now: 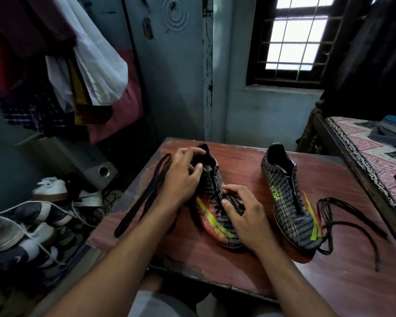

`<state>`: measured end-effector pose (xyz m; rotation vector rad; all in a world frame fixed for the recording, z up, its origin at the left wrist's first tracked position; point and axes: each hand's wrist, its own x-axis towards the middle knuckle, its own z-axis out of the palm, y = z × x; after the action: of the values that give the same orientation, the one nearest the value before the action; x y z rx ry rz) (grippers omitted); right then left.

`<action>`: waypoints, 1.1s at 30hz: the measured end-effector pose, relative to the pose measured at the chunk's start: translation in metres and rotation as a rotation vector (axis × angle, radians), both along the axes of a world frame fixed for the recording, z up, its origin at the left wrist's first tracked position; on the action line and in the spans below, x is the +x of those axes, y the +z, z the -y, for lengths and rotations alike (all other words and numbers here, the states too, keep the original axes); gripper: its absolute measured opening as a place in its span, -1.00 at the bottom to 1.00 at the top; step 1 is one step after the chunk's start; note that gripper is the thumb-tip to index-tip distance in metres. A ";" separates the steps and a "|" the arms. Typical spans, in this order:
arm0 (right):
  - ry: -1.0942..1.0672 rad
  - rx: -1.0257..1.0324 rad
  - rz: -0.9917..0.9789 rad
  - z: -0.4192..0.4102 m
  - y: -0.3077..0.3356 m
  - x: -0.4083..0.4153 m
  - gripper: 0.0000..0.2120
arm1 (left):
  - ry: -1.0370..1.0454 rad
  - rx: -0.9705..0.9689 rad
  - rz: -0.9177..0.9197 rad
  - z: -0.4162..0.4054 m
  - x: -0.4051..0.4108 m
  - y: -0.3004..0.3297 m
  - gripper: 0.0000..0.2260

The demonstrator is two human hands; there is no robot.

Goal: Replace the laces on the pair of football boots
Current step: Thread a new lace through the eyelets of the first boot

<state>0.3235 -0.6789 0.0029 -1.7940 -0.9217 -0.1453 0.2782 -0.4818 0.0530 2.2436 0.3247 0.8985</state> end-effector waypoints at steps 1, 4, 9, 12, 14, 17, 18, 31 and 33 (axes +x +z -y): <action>0.000 -0.003 0.003 0.000 0.000 -0.001 -0.69 | -0.030 0.021 0.036 0.001 -0.005 -0.008 -0.76; 0.011 -0.033 0.032 0.000 0.002 -0.003 -0.66 | -0.047 0.146 0.026 0.004 -0.014 -0.033 -0.69; -0.028 -0.217 0.166 -0.006 0.016 0.004 -0.76 | -0.059 0.215 0.042 0.006 -0.013 -0.042 -0.63; -0.004 -0.312 0.296 -0.011 0.029 0.015 -0.81 | -0.039 0.177 0.075 0.005 -0.014 -0.039 -0.67; 0.014 -0.364 0.436 -0.013 0.032 0.019 -0.80 | -0.039 0.164 0.096 0.004 -0.016 -0.041 -0.65; 0.066 -0.395 0.567 -0.011 0.034 0.026 -0.80 | -0.079 0.166 0.098 0.000 -0.014 -0.044 -0.59; 0.082 -0.399 0.583 -0.009 0.037 0.028 -0.83 | -0.100 0.163 0.091 -0.001 -0.014 -0.043 -0.56; 0.105 -0.458 0.615 -0.004 0.044 0.023 -0.85 | -0.221 0.256 0.084 0.019 -0.036 -0.052 -0.78; 0.118 -0.451 0.582 -0.003 0.044 0.022 -0.87 | -0.259 0.176 0.063 0.017 -0.038 -0.052 -0.82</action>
<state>0.3456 -0.6761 0.0470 -2.1479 -1.5676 -0.4274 0.2399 -0.4985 0.0009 2.3430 -0.0762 0.8841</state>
